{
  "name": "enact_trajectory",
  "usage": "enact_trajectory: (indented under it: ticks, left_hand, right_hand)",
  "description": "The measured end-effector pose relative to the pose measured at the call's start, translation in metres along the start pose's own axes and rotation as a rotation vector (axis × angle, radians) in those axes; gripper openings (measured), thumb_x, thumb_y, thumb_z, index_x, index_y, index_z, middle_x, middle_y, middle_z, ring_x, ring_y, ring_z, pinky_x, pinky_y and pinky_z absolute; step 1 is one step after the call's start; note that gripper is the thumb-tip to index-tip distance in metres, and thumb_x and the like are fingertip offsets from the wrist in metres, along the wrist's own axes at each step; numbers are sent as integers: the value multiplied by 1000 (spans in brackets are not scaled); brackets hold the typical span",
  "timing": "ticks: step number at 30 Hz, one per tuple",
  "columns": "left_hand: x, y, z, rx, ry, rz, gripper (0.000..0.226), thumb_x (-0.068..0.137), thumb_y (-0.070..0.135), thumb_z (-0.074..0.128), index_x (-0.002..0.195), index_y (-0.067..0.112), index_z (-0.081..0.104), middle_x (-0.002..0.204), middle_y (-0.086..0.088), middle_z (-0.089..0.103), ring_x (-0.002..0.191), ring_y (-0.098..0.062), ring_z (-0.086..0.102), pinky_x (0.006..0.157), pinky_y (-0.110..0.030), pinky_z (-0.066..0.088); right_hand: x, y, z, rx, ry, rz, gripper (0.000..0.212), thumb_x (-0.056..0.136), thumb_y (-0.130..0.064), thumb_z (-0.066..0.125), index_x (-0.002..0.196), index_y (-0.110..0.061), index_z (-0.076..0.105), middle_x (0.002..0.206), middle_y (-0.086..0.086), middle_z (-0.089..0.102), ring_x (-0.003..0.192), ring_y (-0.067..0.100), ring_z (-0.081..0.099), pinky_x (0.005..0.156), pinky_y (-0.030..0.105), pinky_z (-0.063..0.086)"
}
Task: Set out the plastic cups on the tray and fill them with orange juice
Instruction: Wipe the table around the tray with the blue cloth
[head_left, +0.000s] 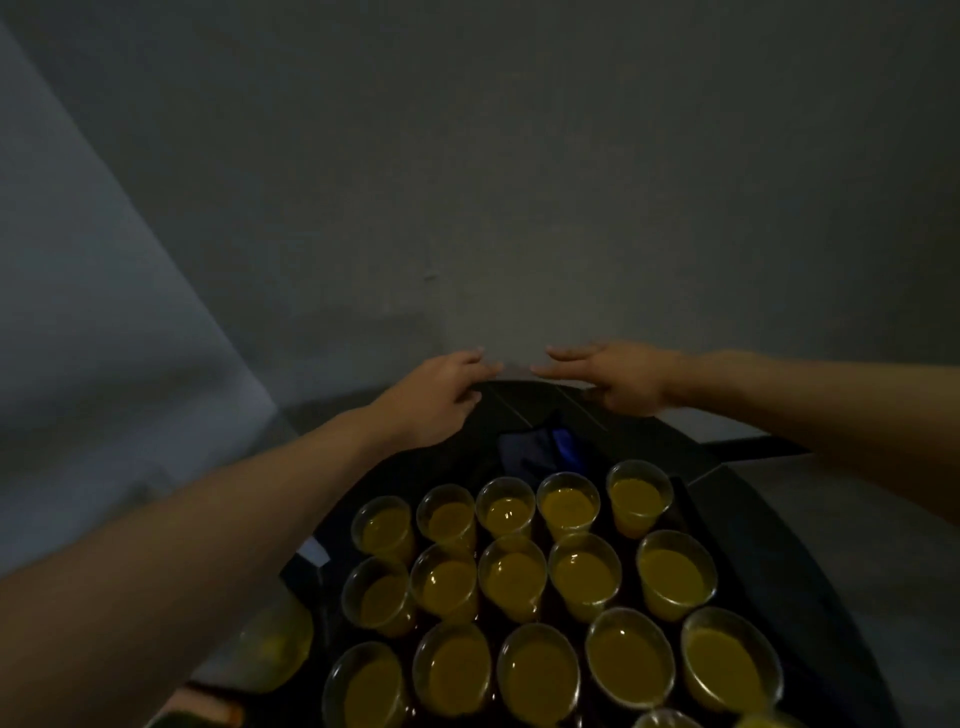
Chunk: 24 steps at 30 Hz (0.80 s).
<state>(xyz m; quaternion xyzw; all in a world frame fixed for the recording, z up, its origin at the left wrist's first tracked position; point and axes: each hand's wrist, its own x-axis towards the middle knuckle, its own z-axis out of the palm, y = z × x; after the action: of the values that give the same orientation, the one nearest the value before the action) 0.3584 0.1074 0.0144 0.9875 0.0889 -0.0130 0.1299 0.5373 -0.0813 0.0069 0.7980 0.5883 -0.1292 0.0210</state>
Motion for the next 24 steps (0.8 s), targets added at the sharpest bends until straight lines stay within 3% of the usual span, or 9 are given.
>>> enact_trajectory:
  ticks: [6, 12, 19, 24]
  left_hand:
    - [-66, 19, -41, 43, 34, -73, 57, 105, 13, 50, 158, 26, 33, 169, -3, 18, 153, -24, 22, 123, -39, 24]
    - [-118, 35, -68, 52, 62, -97, 61, 105, 16, 51, 159, 30, 28, 170, -3, 14, 154, -25, 18, 122, -38, 20]
    - [-166, 58, -78, 74, 66, -120, 59, 107, 27, 48, 160, 35, 23, 170, -1, 10, 155, -25, 16, 124, -45, 23]
    - [-200, 74, -81, 143, 90, -113, 61, 107, 29, 47, 161, 34, 19, 171, -3, 7, 155, -26, 14, 122, -42, 20]
  right_hand:
    - [-53, -34, -34, -42, 13, 33, 75, 100, -10, 49, 155, -46, 12, 167, -5, 5, 151, 25, 13, 120, 46, 21]
    - [-90, -66, -55, -115, 6, 7, 76, 101, -10, 48, 155, -46, 8, 167, -4, 4, 152, 28, 12, 120, 49, 22]
    - [-121, -100, -72, -162, 23, -2, 79, 100, -11, 50, 154, -47, 5, 167, -5, 4, 152, 28, 11, 120, 51, 22]
    - [-145, -117, -80, -196, 31, -19, 79, 101, -11, 49, 155, -47, 4, 167, -5, 3, 152, 29, 10, 120, 52, 21]
